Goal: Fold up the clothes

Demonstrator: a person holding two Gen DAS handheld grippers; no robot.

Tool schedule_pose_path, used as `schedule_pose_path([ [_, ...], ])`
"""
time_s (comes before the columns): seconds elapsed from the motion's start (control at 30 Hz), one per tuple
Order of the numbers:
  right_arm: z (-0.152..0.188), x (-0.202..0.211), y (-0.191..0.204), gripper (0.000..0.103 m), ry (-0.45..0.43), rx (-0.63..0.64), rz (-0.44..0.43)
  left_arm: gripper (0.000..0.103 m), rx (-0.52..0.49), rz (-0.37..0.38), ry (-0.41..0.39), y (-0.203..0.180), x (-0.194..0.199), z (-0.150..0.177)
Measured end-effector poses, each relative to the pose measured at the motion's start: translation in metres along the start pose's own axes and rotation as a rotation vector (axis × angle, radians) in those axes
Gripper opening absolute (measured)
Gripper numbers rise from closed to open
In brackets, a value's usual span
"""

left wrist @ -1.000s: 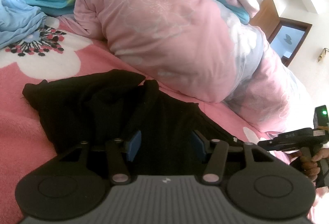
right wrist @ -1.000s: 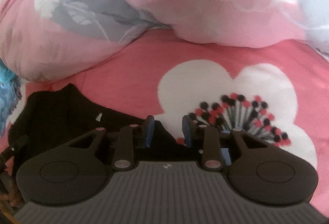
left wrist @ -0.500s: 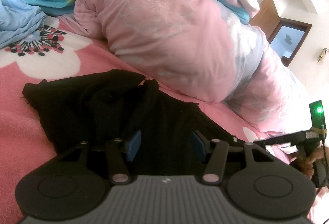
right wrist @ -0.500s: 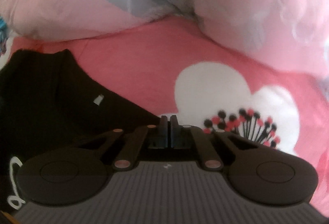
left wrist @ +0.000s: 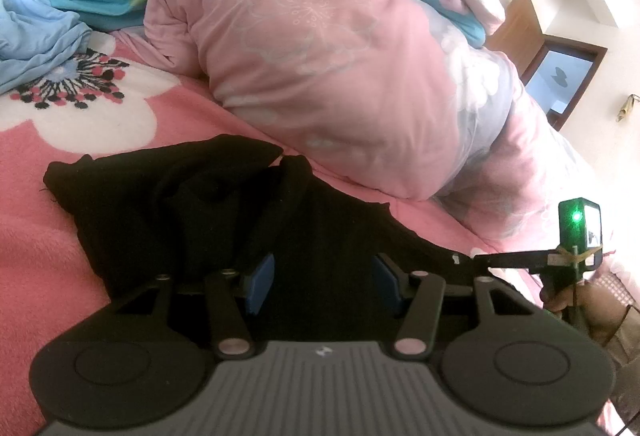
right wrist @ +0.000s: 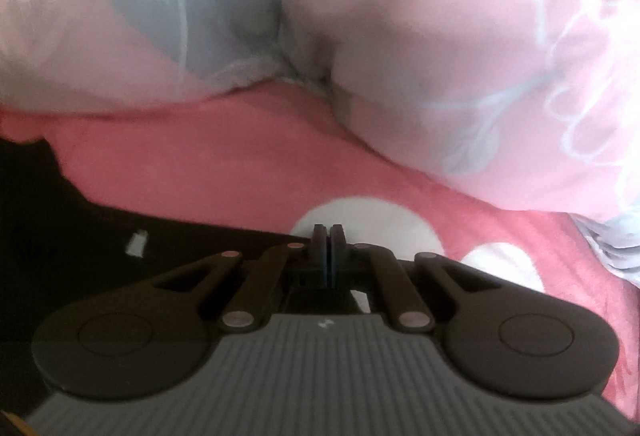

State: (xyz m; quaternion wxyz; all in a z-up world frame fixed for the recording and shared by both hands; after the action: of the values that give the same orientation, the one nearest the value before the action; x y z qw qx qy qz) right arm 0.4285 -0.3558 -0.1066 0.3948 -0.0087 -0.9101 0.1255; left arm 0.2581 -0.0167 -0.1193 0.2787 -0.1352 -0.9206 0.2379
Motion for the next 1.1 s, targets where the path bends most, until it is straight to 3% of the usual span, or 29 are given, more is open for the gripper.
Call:
schedule_pose_path([
  [0.2, -0.015, 0.026, -0.024, 0.007, -0.067, -0.192, -0.036, 0.056, 0.000, 0.001, 0.001, 0.000, 0.000, 0.000],
  [0.3, -0.023, 0.050, -0.022, 0.008, -0.109, -0.240, -0.096, 0.056, 0.001, 0.001, 0.002, 0.000, 0.000, 0.000],
  [0.43, -0.018, 0.067, 0.035, 0.010, -0.067, -0.192, -0.329, 0.056, 0.005, 0.002, 0.004, 0.000, 0.000, 0.000],
  [0.57, -0.010, 0.063, 0.110, 0.009, -0.012, -0.094, -0.494, 0.056, 0.008, 0.003, 0.004, 0.000, 0.000, -0.001],
  [0.67, -0.013, 0.026, 0.138, 0.004, 0.037, -0.097, -0.481, 0.056, 0.009, 0.004, 0.004, 0.001, 0.000, 0.000],
  [0.83, -0.044, -0.003, 0.117, 0.000, -0.020, -0.298, -0.450, 0.056, 0.016, 0.010, 0.001, 0.001, 0.001, 0.000],
  [0.93, -0.044, 0.011, 0.083, 0.005, -0.062, -0.362, -0.383, 0.056, 0.017, 0.010, 0.002, 0.001, 0.000, 0.000],
  [1.1, -0.015, 0.066, 0.006, 0.006, -0.110, -0.446, -0.362, 0.056, 0.017, 0.009, 0.004, 0.001, 0.000, 0.000],
])
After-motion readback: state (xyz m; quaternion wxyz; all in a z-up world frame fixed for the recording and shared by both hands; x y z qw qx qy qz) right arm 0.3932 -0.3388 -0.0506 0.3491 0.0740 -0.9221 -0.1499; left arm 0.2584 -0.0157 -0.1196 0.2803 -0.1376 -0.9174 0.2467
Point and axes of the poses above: each gripper's, at about its wrist camera, not at the fingertips, and x roughly against the way its jaws point, y to its left, z to its underside, the point moved 9 cm from there along -x, roughly the way its jaws point, and after that the axes turned 1 degree about -z, right-handed, at the moved point
